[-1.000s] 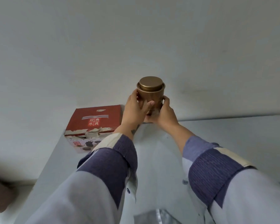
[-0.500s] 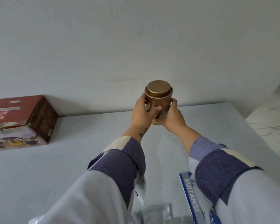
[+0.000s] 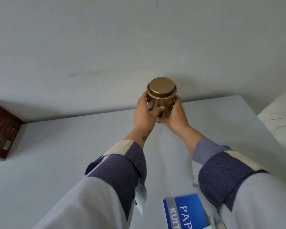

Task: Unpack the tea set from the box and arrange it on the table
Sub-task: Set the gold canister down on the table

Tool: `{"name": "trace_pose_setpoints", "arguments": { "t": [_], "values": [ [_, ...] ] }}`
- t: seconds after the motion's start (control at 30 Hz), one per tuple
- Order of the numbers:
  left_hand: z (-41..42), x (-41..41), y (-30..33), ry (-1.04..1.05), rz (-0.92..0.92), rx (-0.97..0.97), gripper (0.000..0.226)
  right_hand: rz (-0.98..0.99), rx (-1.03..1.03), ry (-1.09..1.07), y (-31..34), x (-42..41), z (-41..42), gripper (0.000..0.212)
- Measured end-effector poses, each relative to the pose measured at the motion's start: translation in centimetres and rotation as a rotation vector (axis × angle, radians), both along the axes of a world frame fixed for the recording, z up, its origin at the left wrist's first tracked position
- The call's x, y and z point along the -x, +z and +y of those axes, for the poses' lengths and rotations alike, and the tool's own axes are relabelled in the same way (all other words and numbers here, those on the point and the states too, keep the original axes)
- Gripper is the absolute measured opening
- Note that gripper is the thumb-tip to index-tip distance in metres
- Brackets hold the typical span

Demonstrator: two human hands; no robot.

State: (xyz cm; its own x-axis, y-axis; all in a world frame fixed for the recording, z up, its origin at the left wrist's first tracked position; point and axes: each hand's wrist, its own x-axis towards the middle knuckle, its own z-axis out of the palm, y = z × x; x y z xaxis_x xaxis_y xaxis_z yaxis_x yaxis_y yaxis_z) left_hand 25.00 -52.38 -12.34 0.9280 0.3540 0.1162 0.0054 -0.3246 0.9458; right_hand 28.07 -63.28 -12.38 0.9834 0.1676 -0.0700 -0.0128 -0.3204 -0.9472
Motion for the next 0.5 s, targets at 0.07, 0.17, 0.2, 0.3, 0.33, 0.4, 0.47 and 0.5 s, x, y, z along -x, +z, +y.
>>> {"name": "trace_pose_setpoints", "arguments": {
  "t": [0.07, 0.17, 0.2, 0.3, 0.33, 0.4, 0.47, 0.5],
  "values": [
    [-0.2, -0.8, -0.3, 0.017, -0.006, -0.022, 0.071, 0.039, -0.095, 0.001, -0.5, -1.0, 0.1, 0.094],
    [-0.5, -1.4, -0.7, 0.043, -0.024, -0.045, 0.070, 0.041, -0.085, 0.018, -0.9, -1.8, -0.1, 0.084],
    [-0.5, -1.5, -0.8, 0.048, -0.023, -0.049, 0.071, 0.025, -0.043, 0.041, -1.2, -2.0, -0.3, 0.087],
    [-0.6, -1.5, -0.5, 0.039, 0.004, -0.075, 0.072, -0.068, 0.105, 0.064, -1.0, -2.1, -0.3, 0.080],
    [-0.6, -1.5, -0.2, 0.027, 0.024, -0.090, 0.073, -0.097, 0.147, 0.072, -0.5, -2.0, -0.4, 0.062],
    [-0.3, -1.3, 0.7, -0.007, 0.091, -0.140, 0.080, 0.013, 0.121, 0.033, 0.6, -1.5, -0.4, 0.042],
    [0.5, -0.7, 2.0, -0.046, 0.188, -0.223, 0.092, 0.013, 0.320, 0.095, 1.5, -1.2, -1.6, 0.081],
    [1.0, -0.3, 2.7, -0.058, 0.227, -0.287, 0.094, 0.059, 0.381, 0.079, 1.5, -0.9, -2.0, 0.106]
  ]
}}
